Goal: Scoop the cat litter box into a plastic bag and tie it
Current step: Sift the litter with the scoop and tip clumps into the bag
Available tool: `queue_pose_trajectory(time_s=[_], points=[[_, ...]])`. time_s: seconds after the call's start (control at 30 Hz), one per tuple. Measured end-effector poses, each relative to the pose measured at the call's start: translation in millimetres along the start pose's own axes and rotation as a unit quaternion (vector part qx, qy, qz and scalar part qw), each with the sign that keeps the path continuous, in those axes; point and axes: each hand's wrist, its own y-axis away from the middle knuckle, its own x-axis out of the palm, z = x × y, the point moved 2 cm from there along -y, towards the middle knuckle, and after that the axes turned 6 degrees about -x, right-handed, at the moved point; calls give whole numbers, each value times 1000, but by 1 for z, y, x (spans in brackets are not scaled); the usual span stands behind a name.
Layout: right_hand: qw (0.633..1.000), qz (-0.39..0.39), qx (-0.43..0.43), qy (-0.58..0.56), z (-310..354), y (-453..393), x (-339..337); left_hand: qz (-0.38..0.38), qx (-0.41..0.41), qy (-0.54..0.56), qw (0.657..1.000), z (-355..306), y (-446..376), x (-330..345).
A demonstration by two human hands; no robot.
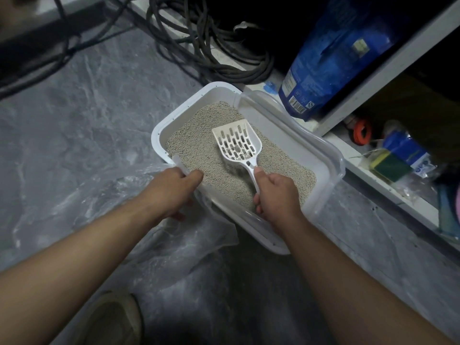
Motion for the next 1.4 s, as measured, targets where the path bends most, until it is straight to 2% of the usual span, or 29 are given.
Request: queue_pose_trajectory(time_s=[0.83,1.13,1.23,1.4], points=[[1000,2,17,-14,14,6,-4,13,1,-19,1000,2,2,-2],[996,86,-4,-13,38,1,-25,32,15,-16,999,12,9,-13],[994,103,-8,-25,47,4,-27,24,53,-59,997,19,14,-20],[988,149,-21,-41,61,13,-25,-20,106,-212,971,30,16,-45]])
